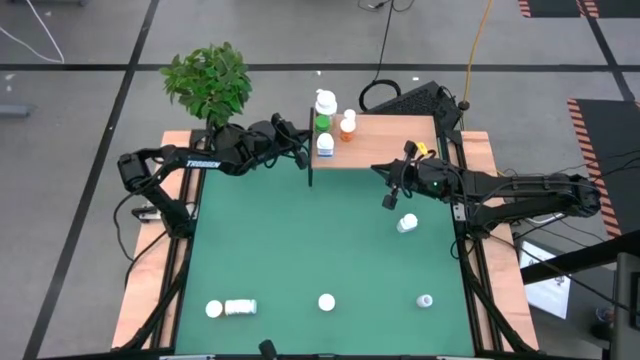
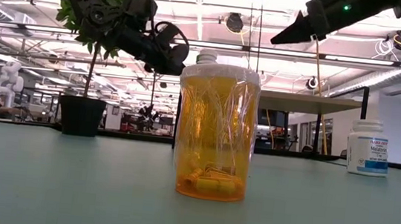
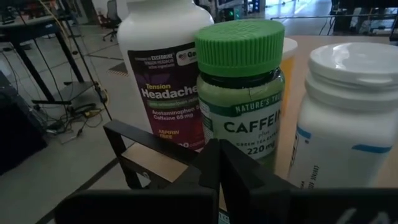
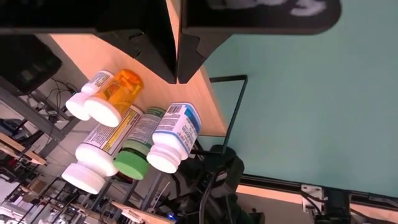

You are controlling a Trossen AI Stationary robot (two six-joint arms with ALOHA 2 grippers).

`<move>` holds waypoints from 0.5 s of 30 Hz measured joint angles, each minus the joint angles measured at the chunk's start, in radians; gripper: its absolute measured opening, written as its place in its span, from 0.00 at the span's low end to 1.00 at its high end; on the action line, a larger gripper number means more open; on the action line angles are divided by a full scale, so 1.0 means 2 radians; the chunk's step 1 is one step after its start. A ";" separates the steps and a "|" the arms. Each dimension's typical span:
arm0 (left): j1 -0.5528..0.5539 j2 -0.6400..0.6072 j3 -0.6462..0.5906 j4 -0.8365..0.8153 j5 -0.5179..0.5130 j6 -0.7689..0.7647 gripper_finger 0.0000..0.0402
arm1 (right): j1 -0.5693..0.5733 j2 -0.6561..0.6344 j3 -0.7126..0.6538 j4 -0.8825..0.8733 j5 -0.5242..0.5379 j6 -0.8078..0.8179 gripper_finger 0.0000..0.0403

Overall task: Pick and place medicine bottles onto shelf by color
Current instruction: Adjust the medicine bottles on the shelf, then put the bottom white blue medicine bottle on the shelf

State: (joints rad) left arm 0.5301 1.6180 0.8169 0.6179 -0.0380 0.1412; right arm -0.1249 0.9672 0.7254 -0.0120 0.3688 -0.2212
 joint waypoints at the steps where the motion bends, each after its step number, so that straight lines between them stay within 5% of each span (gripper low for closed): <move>1: -0.001 0.000 0.000 -0.001 0.000 -0.001 0.02 | 0.000 0.000 0.000 0.000 0.000 0.000 0.02; 11: -0.011 -0.085 -0.001 -0.109 -0.021 -0.008 0.17 | 0.001 0.004 -0.011 0.003 -0.030 0.045 0.02; 15: -0.033 -0.131 -0.001 -0.174 -0.023 -0.011 0.26 | 0.001 0.019 -0.057 0.111 -0.060 0.068 0.02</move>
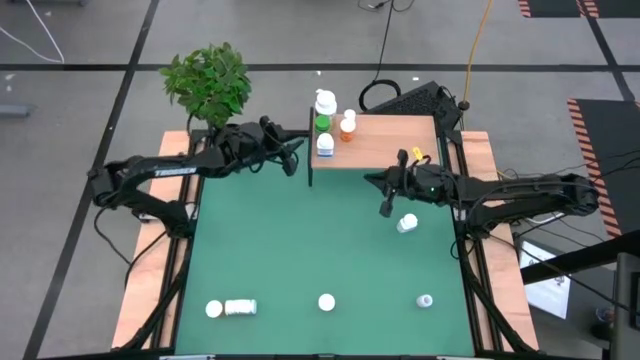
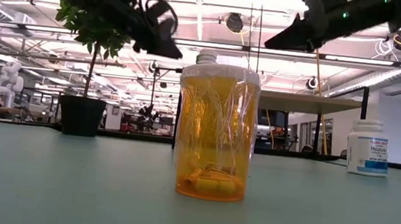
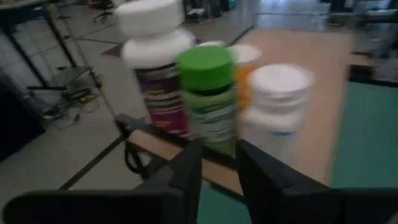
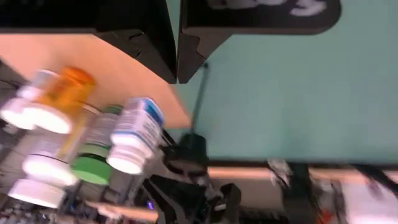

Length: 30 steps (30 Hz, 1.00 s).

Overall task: Pick and place medicine bottles onto shelf by color
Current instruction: Put the bottom white blue medicine bottle on the shelf

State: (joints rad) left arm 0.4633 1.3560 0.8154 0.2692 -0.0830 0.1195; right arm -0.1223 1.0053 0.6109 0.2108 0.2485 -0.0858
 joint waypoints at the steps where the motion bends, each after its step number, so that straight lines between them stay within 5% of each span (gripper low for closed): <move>1: -0.009 -0.012 0.000 -0.013 -0.002 -0.007 0.28 | 0.000 0.005 -0.018 0.032 -0.009 0.002 0.02; 6: -0.082 -0.065 0.001 -0.045 -0.057 -0.027 0.32 | 0.000 0.043 -0.086 0.188 -0.031 0.017 0.05; 12: -0.188 -0.089 0.000 -0.177 -0.115 -0.049 0.30 | 0.013 0.081 -0.099 0.221 -0.075 0.054 0.15; 21: -0.361 -0.090 0.000 -0.386 -0.121 -0.314 0.30 | 0.036 0.126 -0.099 0.283 -0.075 0.023 0.34; 30: -0.511 -0.076 0.000 -0.371 -0.064 -0.435 0.31 | 0.042 0.198 -0.089 0.347 -0.140 0.048 0.49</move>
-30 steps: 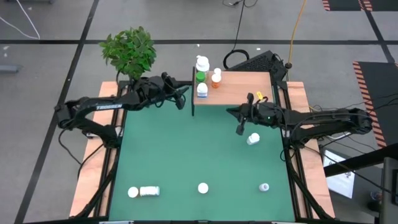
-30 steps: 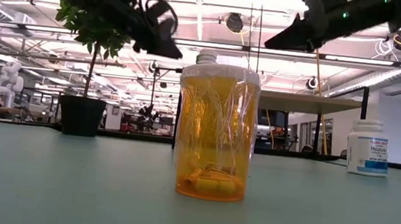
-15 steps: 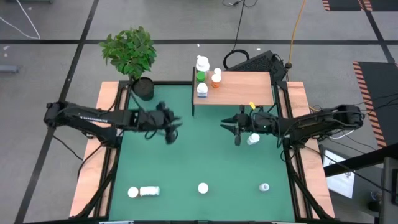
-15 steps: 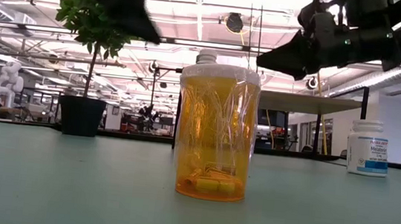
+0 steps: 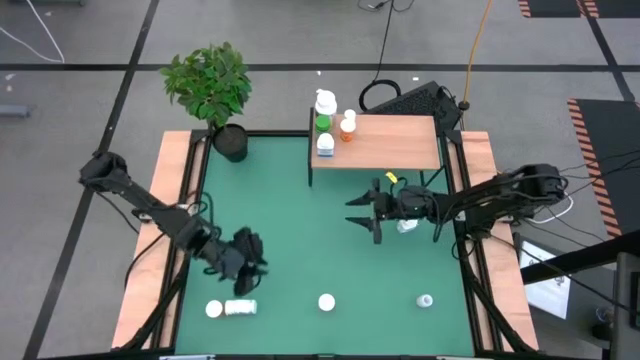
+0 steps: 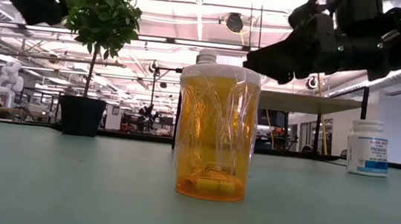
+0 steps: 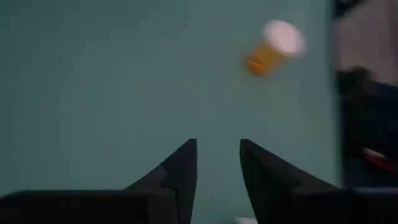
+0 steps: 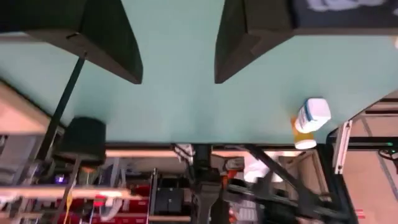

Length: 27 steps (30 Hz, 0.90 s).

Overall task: Pick and place medicine bottles onto shelf by color
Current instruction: Put the bottom white blue medicine bottle on the shelf

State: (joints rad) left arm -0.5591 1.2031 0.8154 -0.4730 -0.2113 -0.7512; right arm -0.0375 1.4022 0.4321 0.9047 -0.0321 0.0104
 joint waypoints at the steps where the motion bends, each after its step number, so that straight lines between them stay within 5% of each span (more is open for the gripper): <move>1: -0.012 0.003 0.000 0.012 0.007 -0.003 0.33 | 0.004 0.008 0.003 0.001 0.001 0.004 0.51; 11: -0.077 0.065 0.000 0.056 -0.003 -0.042 0.50 | 0.087 0.079 0.062 0.002 0.028 0.034 0.65; 17: -0.113 0.108 0.000 0.048 0.053 -0.116 0.49 | 0.129 0.129 0.117 0.002 0.069 0.035 0.68; 27: -0.180 0.125 0.001 0.013 0.028 -0.193 0.45 | 0.146 0.219 0.198 0.000 0.070 0.059 0.68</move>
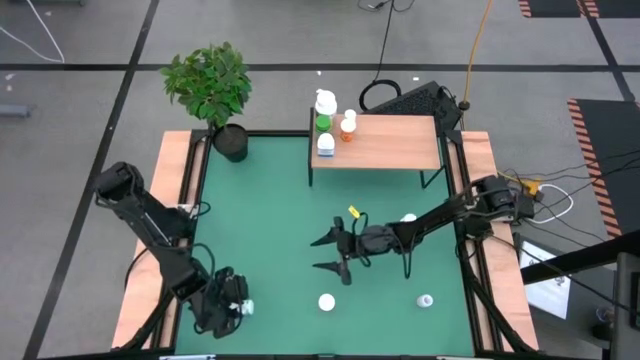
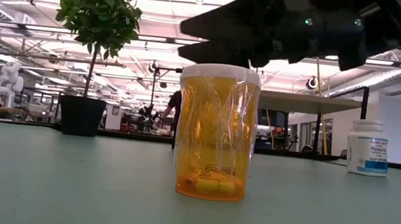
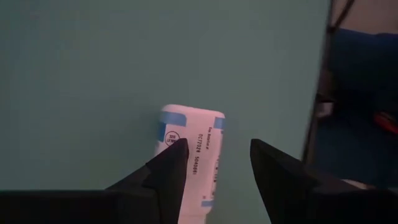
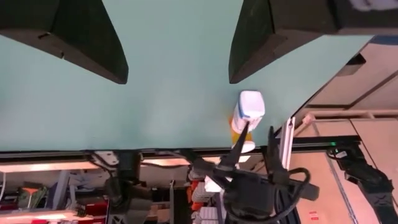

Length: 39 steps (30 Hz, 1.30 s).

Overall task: Pick and place medicine bottles onto shelf by color
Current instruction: Put the bottom white blue medicine bottle on the shelf

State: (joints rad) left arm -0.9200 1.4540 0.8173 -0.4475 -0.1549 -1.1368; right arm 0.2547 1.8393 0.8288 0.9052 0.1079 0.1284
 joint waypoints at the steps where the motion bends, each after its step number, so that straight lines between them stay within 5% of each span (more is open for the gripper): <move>1: -0.003 0.000 0.000 -0.003 -0.008 -0.002 0.45 | 0.001 0.006 0.007 -0.002 0.000 0.002 0.68; 30: -0.012 0.001 0.053 -0.090 -0.042 0.051 0.45 | 0.007 0.017 0.025 -0.014 0.011 0.022 0.68; 39: -0.019 0.013 0.027 -0.058 -0.031 0.013 0.67 | 0.008 0.017 0.025 -0.024 0.011 0.020 0.68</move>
State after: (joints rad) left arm -0.9582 1.4809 0.8716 -0.5637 -0.2175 -1.1101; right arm 0.2703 1.8736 0.8780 0.8566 0.1302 0.1684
